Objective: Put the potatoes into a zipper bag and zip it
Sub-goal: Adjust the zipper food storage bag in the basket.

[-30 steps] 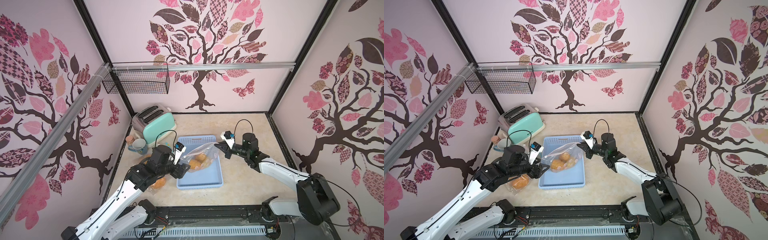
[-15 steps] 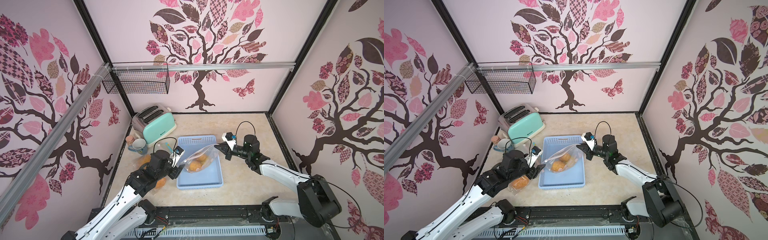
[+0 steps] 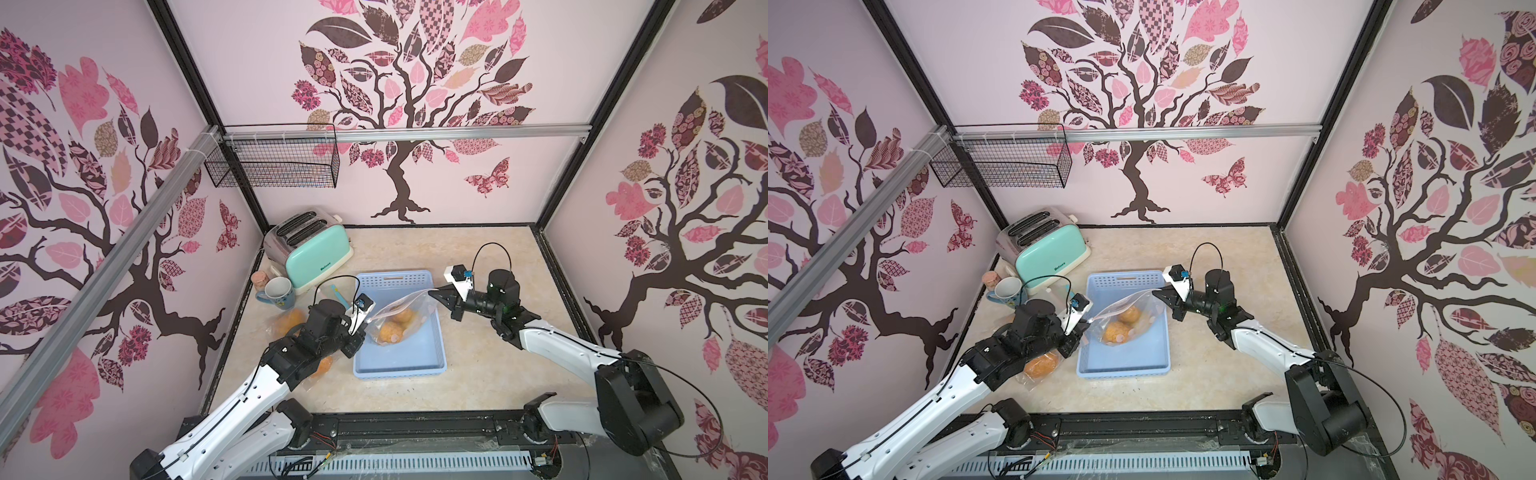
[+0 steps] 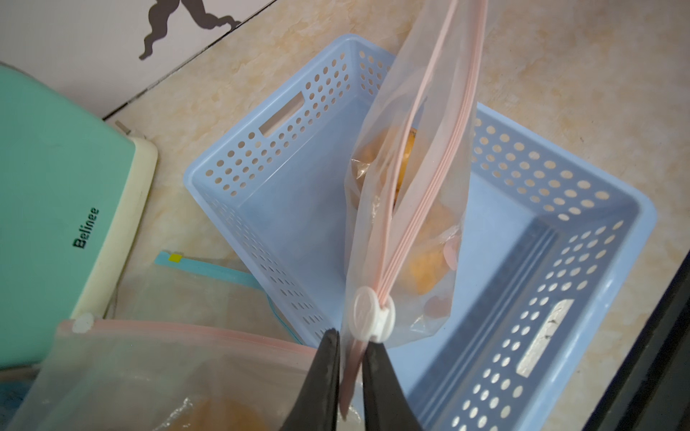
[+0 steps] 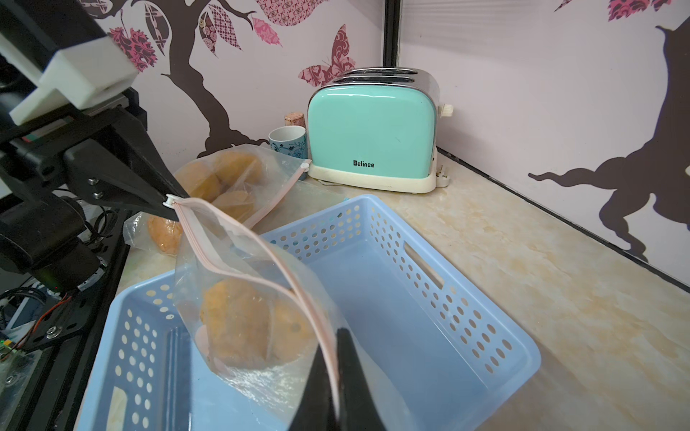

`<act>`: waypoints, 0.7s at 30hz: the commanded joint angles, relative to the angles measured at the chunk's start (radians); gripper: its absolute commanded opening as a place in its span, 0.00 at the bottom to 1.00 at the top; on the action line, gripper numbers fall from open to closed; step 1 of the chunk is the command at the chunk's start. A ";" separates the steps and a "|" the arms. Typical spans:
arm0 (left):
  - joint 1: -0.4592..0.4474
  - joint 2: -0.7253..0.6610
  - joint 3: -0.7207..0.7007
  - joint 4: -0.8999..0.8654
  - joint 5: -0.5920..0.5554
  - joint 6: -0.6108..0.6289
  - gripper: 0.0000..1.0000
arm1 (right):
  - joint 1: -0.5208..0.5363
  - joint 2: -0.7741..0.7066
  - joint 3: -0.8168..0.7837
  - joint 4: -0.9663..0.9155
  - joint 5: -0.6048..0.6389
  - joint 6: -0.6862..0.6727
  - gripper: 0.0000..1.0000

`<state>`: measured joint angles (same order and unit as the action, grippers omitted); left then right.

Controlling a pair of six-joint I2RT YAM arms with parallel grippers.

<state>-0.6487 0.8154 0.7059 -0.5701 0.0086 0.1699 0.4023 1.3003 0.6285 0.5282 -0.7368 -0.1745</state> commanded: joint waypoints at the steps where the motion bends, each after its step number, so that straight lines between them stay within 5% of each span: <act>1: -0.001 -0.026 -0.038 0.022 0.000 -0.015 0.04 | -0.004 -0.044 0.003 0.025 0.002 0.017 0.00; 14: -0.002 -0.117 -0.083 0.031 -0.010 -0.051 0.04 | -0.014 -0.049 -0.002 0.032 0.014 0.035 0.00; 21: -0.002 -0.114 -0.096 0.040 0.026 -0.056 0.12 | -0.016 -0.050 -0.009 0.054 0.005 0.054 0.00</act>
<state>-0.6514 0.7021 0.6399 -0.5323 0.0132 0.1238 0.3946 1.2999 0.6270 0.5365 -0.7338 -0.1444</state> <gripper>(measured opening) 0.119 0.046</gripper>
